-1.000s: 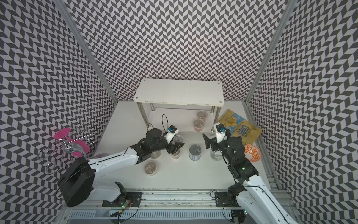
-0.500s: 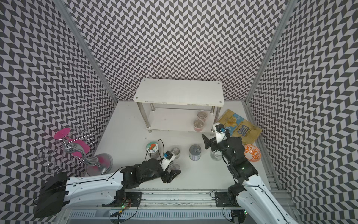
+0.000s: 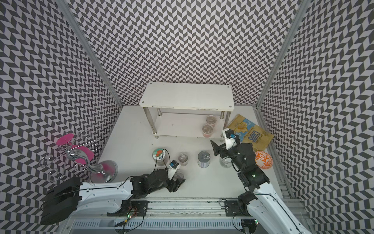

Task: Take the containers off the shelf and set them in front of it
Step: Place the container at the center of the board.

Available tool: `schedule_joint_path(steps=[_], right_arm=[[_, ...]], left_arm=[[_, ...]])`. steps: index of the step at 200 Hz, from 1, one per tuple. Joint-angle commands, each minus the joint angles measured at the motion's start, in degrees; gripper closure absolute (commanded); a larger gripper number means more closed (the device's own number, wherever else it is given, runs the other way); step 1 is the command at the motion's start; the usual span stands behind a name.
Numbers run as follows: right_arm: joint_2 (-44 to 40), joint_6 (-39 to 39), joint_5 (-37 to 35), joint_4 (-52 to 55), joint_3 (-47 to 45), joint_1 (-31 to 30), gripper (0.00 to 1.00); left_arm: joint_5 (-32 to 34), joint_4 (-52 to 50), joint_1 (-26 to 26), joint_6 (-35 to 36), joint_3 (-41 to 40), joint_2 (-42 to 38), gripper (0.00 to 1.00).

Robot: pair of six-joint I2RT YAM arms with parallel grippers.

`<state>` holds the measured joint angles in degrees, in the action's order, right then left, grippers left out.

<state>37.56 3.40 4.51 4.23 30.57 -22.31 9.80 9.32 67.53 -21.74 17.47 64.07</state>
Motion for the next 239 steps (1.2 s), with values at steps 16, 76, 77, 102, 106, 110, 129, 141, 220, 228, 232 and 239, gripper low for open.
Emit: schedule_joint_path(steps=[16, 76, 77, 102, 106, 110, 129, 141, 220, 228, 232, 239], right_arm=[[-0.2, -0.1, -0.6, -2.5, 0.0, 0.2, 0.00], [-0.1, -0.1, -0.8, -2.7, -0.4, 0.2, 0.00], [-0.1, -0.1, -0.8, -2.7, -0.4, 0.2, 0.00], [0.1, 0.0, -0.7, -2.7, -0.4, 0.2, 0.00], [0.2, -0.1, -0.7, -2.8, -0.4, 0.2, 0.00], [0.2, 0.0, -0.7, -2.7, -0.5, 0.2, 0.00], [0.2, -0.1, -0.6, -2.8, -0.5, 0.2, 0.00], [0.4, -0.1, -0.5, -3.0, -0.4, 0.2, 0.00], [1.3, -0.1, -0.1, -3.8, -0.3, 0.2, 0.01], [1.2, -0.1, 0.0, -3.8, -0.4, 0.2, 0.00], [1.2, -0.1, 0.0, -3.8, -0.4, 0.2, 0.01], [1.2, -0.2, 0.0, -3.8, -0.5, 0.3, 0.01]], left_arm=[[1.0, 1.4, 0.1, -0.4, 1.0, 1.8, 0.33], [1.5, -1.0, 0.1, -0.4, 0.6, -0.4, 0.27], [1.5, -1.1, 0.1, -0.4, 0.6, -0.4, 0.26], [2.5, -3.2, 0.1, 0.1, 0.9, -1.3, 0.19], [2.5, -3.2, 0.1, 0.3, 0.8, -1.4, 0.18], [2.5, -3.0, 0.0, 0.3, 0.7, -1.5, 0.17], [1.3, -1.9, -0.1, 0.7, 0.5, -1.6, 0.13], [1.0, -1.4, -0.1, 0.6, 0.5, -1.4, 0.12], [-1.3, -1.3, -0.5, 0.4, 2.8, 0.5, 0.18], [-1.2, -1.4, -0.5, 0.6, 3.1, 0.8, 0.18], [-1.2, -1.4, -0.5, 0.6, 3.3, 0.8, 0.18], [-1.2, -1.4, -0.5, 0.9, 3.6, 1.2, 0.18]])
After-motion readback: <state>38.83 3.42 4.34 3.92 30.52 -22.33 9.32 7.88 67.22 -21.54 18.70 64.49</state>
